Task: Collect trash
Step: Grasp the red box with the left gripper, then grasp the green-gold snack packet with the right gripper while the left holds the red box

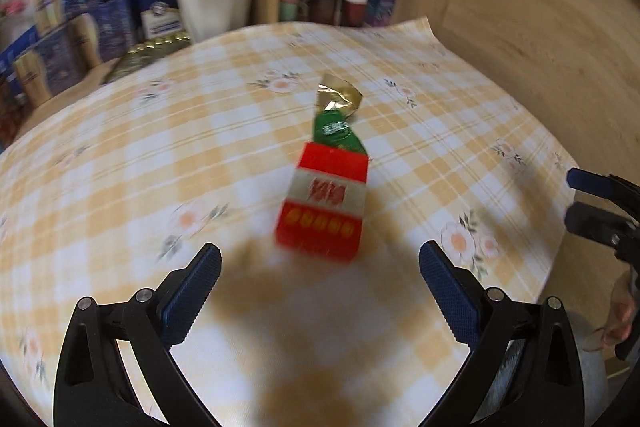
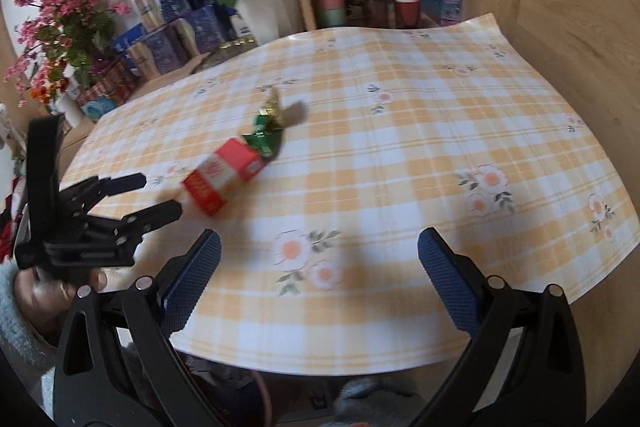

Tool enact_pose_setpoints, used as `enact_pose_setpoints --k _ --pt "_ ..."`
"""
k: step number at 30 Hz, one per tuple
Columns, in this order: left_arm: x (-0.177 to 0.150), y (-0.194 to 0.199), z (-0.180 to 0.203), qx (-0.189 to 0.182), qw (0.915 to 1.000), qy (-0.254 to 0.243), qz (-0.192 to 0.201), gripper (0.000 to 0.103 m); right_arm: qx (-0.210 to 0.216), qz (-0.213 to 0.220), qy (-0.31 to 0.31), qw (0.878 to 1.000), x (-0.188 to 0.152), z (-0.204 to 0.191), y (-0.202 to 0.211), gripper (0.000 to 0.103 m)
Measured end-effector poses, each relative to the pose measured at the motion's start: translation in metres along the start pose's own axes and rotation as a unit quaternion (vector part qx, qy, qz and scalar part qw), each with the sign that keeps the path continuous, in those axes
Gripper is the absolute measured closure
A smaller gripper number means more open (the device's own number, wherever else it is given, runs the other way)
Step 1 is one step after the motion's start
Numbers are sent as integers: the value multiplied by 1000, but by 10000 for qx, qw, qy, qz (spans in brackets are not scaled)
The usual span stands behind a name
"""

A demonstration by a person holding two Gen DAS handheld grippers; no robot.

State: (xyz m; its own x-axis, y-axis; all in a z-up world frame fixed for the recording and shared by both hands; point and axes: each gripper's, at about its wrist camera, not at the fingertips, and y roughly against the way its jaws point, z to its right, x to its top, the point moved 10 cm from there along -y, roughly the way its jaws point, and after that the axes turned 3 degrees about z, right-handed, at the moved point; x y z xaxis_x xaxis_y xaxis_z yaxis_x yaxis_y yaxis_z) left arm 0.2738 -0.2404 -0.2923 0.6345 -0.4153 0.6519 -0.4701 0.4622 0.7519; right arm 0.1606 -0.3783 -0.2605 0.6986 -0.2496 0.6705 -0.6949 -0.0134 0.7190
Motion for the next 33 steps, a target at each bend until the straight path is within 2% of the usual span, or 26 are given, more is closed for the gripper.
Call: enact_pose_setpoints --k 5,8,10,12,13,14,18,24,26,28,33 --pt "18 -39 3 294 9988 -332 -224 6 -127 75 24 9999 11 19 -8 6" --pt "20 -52 2 310 9981 -379 -367 6 -81 85 -26 9999 17 26 -13 6" --pt "20 -56 2 304 9979 -377 -424 14 -29 107 -62 9999 22 29 -18 6" --pt "15 -61 -1 287 9973 -345 -575 37 6 102 -20 9999 27 28 -23 6" --pt "12 -61 -2 246 9973 -311 -619 45 31 94 30 9999 30 25 -26 6" --pt "11 -60 -4 201 9974 -268 -634 45 68 88 87 9999 33 21 -29 6" --pt "5 -45 -14 106 9986 -12 -511 46 229 98 296 9993 44 2 -41 6" --pt "1 8 -51 64 9959 902 51 46 504 90 475 9976 67 -37 -73 7" --pt "-4 26 -64 67 9929 1169 212 46 435 140 711 9964 78 -53 -88 15" --pt "-12 45 -81 107 9886 1457 375 46 353 105 871 9955 87 -65 -105 18" --pt "-28 85 -115 399 9812 1733 743 46 199 -62 744 9970 106 -75 -145 29"
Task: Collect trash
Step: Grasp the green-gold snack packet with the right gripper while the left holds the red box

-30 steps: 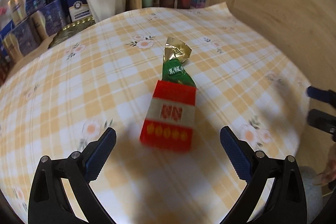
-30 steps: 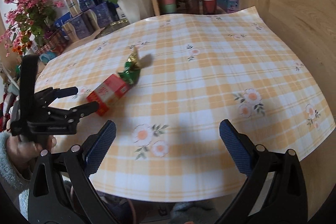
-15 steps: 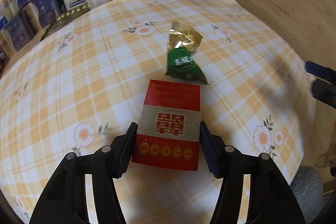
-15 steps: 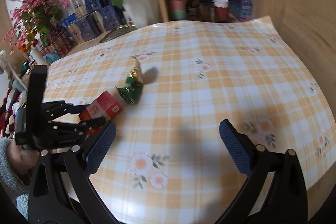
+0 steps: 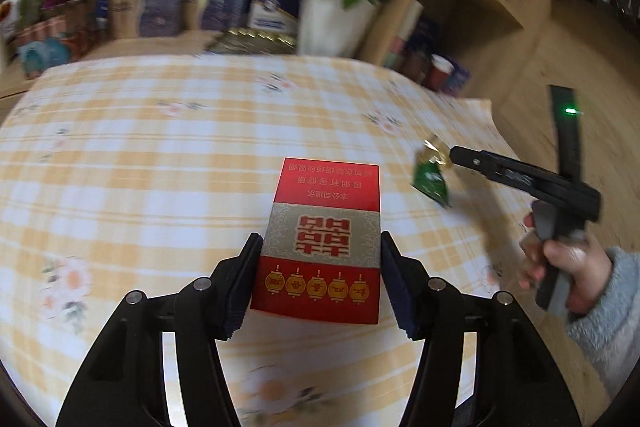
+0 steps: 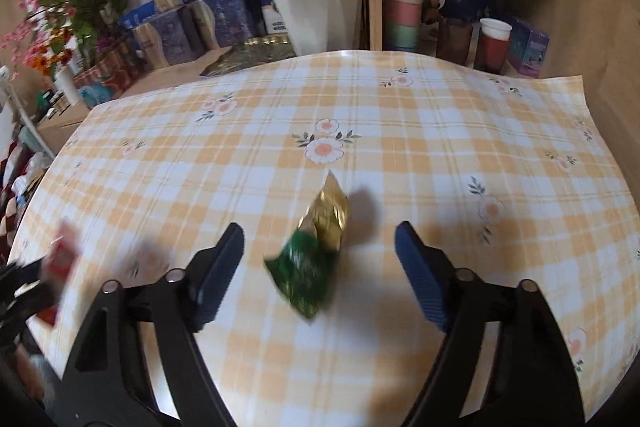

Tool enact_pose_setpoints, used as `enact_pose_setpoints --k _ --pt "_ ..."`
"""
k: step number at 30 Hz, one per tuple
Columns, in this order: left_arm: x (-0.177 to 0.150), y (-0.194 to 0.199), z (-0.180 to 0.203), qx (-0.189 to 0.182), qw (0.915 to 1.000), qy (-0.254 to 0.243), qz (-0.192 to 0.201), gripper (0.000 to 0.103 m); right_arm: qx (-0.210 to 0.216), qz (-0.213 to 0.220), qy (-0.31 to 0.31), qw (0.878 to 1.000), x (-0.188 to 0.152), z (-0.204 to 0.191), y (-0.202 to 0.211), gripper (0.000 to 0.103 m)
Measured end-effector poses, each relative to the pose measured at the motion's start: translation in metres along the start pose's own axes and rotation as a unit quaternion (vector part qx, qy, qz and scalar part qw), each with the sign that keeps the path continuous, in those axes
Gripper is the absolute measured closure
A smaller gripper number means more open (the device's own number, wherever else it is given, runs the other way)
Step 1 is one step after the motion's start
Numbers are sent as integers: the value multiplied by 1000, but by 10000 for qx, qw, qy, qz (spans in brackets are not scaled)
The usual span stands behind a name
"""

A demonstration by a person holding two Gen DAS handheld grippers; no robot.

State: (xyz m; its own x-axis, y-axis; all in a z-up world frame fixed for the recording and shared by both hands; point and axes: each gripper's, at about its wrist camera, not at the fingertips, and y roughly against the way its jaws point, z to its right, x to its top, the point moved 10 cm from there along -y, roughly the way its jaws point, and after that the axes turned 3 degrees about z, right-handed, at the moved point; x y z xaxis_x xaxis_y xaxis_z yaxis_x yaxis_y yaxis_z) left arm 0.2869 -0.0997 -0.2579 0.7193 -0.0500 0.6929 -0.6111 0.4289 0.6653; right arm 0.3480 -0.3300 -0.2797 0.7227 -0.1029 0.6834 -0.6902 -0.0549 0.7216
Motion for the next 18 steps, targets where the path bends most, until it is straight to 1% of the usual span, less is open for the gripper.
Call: enact_pose_setpoints --k 2,4,9,12,13,14,15,16,17,18 --pt "1 12 -13 30 9999 133 97 46 -168 -67 52 9998 5 0 -15 31" --pt "3 26 -25 80 9995 211 217 46 -326 -265 103 9991 4 2 -32 33" --pt "7 48 -44 112 9986 307 419 46 -307 -623 -234 9973 -6 1 -51 37" --pt "7 54 -49 108 9982 339 480 46 -410 -949 -120 9946 -20 -3 -57 58" --pt "6 56 -49 108 9981 339 495 47 -393 -985 -87 9943 -23 -5 -56 61" --pt "6 58 -49 101 9981 337 510 47 -340 -936 -100 9950 -24 -7 -52 65" --pt "5 61 -47 80 9980 330 527 48 -244 -867 -149 9958 -23 -9 -47 67" --pt "4 63 -45 51 9980 321 538 52 -115 -751 -222 9969 -21 -11 -39 67" --pt "4 65 -43 7 9981 310 538 59 -39 -662 -252 9975 -19 -13 -32 67" --pt "2 68 -41 -37 9982 280 529 59 83 -539 -266 9982 -18 -17 -22 68"
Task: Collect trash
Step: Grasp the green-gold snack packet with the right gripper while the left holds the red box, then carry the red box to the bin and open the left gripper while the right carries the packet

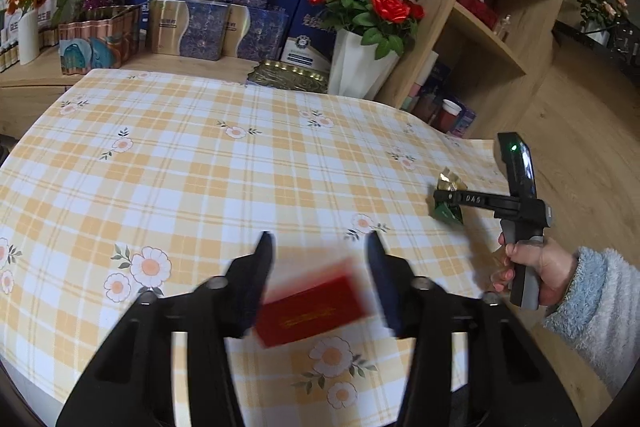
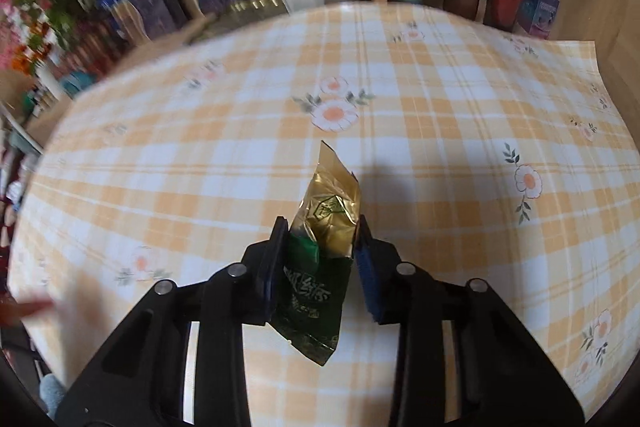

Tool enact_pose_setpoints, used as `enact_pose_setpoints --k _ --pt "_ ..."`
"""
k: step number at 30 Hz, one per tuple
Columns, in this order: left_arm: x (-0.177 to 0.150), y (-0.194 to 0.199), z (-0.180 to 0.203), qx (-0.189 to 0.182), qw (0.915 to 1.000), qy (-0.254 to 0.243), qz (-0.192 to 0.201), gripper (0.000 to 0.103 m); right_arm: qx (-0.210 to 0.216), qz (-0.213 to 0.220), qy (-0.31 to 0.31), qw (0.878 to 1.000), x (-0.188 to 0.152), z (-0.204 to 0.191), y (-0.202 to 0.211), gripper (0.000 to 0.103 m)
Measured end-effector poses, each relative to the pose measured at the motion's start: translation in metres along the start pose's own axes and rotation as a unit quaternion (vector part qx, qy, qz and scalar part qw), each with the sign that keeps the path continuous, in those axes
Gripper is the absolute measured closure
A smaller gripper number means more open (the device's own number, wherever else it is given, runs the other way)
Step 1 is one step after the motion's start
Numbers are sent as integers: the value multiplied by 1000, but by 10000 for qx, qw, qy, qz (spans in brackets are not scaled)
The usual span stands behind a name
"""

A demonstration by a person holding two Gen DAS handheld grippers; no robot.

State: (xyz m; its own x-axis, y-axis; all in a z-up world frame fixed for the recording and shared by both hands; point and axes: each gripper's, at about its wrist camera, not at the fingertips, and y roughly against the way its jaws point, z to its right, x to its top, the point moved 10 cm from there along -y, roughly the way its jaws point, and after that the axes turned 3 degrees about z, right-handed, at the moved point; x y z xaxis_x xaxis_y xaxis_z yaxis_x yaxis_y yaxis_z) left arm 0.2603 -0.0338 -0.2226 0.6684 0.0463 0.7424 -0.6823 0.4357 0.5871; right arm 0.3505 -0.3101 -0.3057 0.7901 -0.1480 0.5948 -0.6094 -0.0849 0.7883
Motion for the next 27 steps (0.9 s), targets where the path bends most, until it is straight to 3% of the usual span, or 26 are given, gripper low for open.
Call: enact_pose_setpoints --k 2,5,9,10,12,14,19,23,26,27 --pt "-4 1 3 -29 9999 -81 -53 60 74 104 104 9999 0 -7 13 69" --pt "-15 -3 4 -109 9996 -110 -250 70 234 263 217 9991 -2 -20 37 69" --pt "-25 -4 -5 -211 9989 105 -415 69 541 435 259 9973 -9 -36 68 69" --pt "-26 -4 -7 -267 9985 148 -453 65 626 457 285 9966 -13 -41 76 69" --pt "-33 -4 -7 -505 9964 232 -647 35 779 472 298 9954 -21 -49 87 69" --pt "-42 -4 -3 -592 9949 97 -810 26 862 500 320 9945 -28 -54 96 69" --pt "-86 -19 5 -206 9852 -954 -1413 25 955 631 371 9927 -45 -61 121 69" --pt "-114 -31 3 80 9748 -1471 -1675 27 1062 730 254 9913 -59 -63 140 69" --pt "-119 -32 0 276 9736 -1562 -1640 47 1102 799 239 9904 -74 -64 156 69" --pt "-120 -30 0 254 9743 -1501 -1659 47 1108 812 245 9902 -79 -64 161 69"
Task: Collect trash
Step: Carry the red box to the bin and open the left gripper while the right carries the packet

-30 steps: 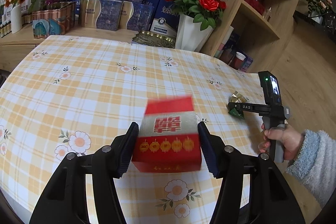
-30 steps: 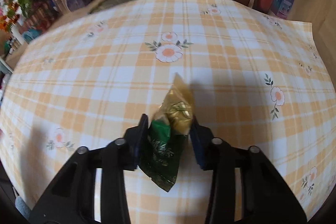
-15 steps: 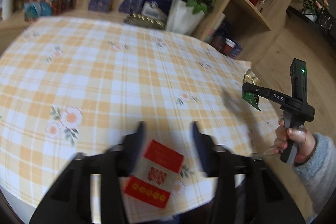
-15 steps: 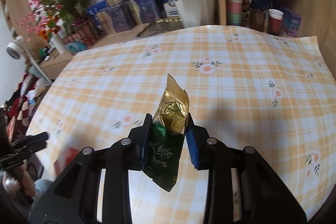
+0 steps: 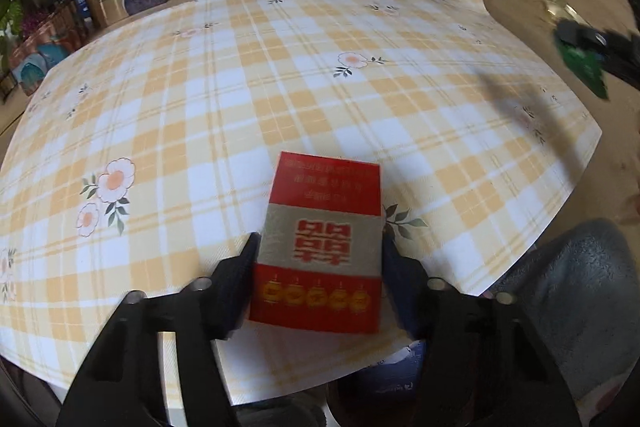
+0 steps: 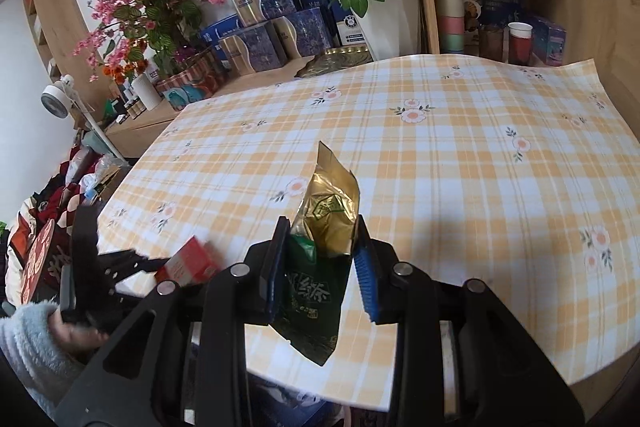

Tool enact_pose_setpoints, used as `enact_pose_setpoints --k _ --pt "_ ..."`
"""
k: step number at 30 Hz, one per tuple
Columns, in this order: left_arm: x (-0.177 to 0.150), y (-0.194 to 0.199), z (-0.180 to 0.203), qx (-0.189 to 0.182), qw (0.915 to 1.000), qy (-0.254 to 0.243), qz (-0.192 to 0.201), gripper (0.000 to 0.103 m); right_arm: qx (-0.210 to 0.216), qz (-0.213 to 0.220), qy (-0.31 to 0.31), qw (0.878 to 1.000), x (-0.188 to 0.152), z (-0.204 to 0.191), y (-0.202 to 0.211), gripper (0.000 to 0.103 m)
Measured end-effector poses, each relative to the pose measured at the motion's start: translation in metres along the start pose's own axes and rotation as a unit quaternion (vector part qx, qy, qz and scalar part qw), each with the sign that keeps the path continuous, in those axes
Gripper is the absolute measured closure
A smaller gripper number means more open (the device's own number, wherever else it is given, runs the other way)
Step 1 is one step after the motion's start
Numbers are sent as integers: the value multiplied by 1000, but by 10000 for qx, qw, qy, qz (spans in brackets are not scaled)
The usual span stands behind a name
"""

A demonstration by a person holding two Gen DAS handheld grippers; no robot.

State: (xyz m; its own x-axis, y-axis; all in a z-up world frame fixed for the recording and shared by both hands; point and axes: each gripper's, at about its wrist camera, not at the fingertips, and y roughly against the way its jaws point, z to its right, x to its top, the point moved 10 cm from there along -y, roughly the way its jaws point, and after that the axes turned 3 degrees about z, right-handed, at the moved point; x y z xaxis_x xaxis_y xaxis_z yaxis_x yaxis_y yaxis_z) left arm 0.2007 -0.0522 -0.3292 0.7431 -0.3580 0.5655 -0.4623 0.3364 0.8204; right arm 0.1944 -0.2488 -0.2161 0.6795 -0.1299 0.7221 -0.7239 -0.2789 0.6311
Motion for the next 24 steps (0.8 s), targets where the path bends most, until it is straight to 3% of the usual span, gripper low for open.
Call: enact_pose_setpoints --k 5,9,14,19,22,23,24 --pt "-5 22 14 -162 9998 -2 145 47 3 47 -28 10000 -26 -8 26 69" --pt "-19 54 47 -698 9969 -283 228 47 73 131 -139 9998 -43 -13 44 69" --pt "-57 66 92 -1287 9884 -784 -204 47 108 125 -170 9997 -68 -19 59 69" --pt "-94 47 114 -1240 9825 -1154 -770 47 122 52 -282 9995 -90 -19 66 69" --pt "-99 37 120 -1279 9822 -1084 -849 47 113 2 -340 9994 -100 -17 69 69" --pt "-98 35 121 -1263 9833 -1033 -810 44 100 -9 -346 9994 -103 -17 70 69" --pt "-95 34 120 -1244 9845 -973 -768 34 86 -20 -359 9993 -106 -16 71 69"
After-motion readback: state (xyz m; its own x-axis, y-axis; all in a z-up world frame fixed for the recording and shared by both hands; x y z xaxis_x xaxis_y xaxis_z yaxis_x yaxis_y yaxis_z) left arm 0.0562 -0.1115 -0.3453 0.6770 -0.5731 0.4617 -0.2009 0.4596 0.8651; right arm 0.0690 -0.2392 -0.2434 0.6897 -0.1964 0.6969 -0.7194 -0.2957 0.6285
